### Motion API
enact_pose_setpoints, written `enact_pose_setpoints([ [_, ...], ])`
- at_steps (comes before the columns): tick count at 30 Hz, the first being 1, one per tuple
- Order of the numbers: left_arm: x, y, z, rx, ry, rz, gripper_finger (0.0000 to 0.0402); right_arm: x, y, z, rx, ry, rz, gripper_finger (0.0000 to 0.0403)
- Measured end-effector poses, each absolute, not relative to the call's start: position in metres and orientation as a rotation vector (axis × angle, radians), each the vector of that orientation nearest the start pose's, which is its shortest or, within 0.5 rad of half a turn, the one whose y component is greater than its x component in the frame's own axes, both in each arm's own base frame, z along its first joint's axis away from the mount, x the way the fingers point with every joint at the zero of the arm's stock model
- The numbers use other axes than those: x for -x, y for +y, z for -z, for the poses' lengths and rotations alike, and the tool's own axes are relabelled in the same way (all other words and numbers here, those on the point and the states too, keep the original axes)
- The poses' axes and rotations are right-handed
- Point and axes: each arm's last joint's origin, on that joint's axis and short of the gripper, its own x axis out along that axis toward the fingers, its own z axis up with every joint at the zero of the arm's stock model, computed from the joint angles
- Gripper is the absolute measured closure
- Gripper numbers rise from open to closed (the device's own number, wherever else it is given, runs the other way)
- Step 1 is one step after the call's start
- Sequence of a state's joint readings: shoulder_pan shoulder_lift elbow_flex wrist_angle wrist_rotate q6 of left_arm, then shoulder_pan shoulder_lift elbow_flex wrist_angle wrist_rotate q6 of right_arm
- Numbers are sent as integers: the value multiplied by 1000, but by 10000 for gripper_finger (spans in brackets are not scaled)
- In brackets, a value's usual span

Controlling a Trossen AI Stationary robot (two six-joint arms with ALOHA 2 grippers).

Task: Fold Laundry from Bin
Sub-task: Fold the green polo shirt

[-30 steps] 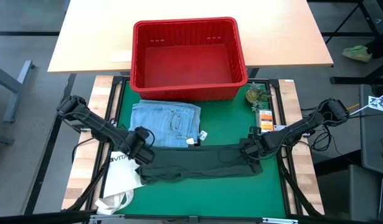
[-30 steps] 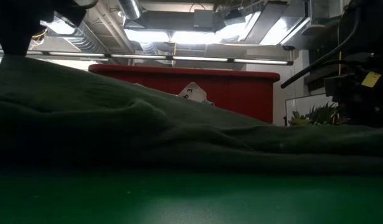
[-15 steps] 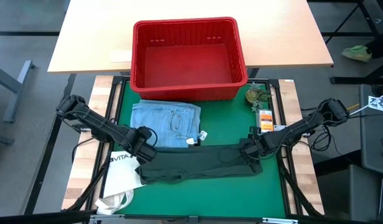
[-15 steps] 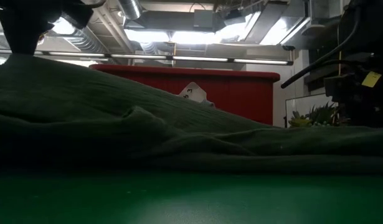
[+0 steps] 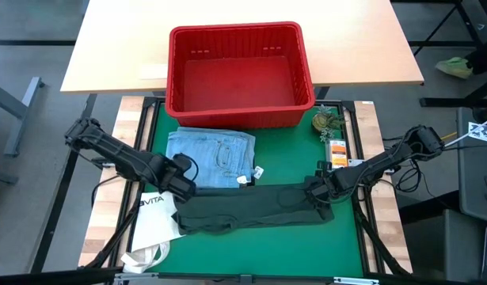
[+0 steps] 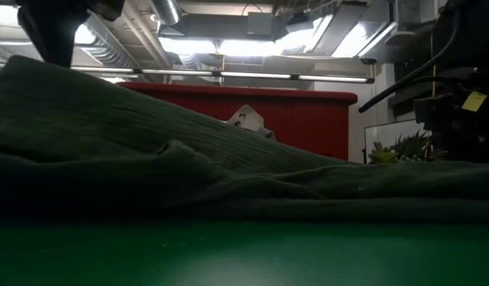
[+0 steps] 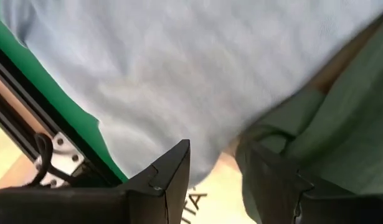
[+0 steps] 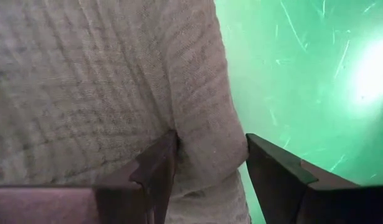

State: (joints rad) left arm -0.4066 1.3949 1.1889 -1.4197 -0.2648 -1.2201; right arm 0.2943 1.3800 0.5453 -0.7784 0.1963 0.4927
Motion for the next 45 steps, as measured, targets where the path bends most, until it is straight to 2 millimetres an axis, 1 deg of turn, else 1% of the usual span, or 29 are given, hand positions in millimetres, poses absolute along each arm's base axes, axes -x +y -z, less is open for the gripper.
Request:
enact_pose_setpoints([
  [6, -196, -72, -290, 455, 1219, -790, 253, -169, 45, -125, 4, 1524, 306, 207],
  [10, -201, -77, -295, 507, 1137, -708, 253, -169, 45, -128, 17, 1545, 309, 207],
  [15, -214, -93, -299, 500, 1031, -503, 253, -176, 48, -150, 64, 1629, 292, 207],
  [17, -219, -99, -302, 498, 981, -431, 253, -183, 49, -162, 74, 1605, 298, 207],
  [19, -223, -105, -305, 480, 939, -372, 253, -185, 50, -171, 101, 1611, 301, 207],
  [23, -224, -115, -307, 413, 883, -316, 253, -193, 51, -185, 108, 1583, 307, 207],
  [25, -226, -120, -305, 401, 877, -305, 253, -194, 52, -190, 113, 1572, 312, 207],
  [29, -231, -133, -293, 358, 911, -296, 253, -203, 54, -193, 106, 1486, 299, 207],
  [32, -237, -144, -279, 323, 947, -295, 253, -211, 57, -193, 102, 1418, 240, 207],
  [35, -247, -153, -267, 316, 951, -287, 253, -216, 59, -193, 103, 1387, 153, 207],
  [38, -256, -161, -258, 327, 937, -276, 253, -216, 60, -193, 135, 1400, 92, 207],
  [40, -261, -164, -254, 335, 926, -270, 253, -215, 60, -193, 144, 1409, 88, 207],
  [45, -270, -169, -251, 367, 880, -253, 253, -208, 57, -193, 200, 1487, 73, 207],
])
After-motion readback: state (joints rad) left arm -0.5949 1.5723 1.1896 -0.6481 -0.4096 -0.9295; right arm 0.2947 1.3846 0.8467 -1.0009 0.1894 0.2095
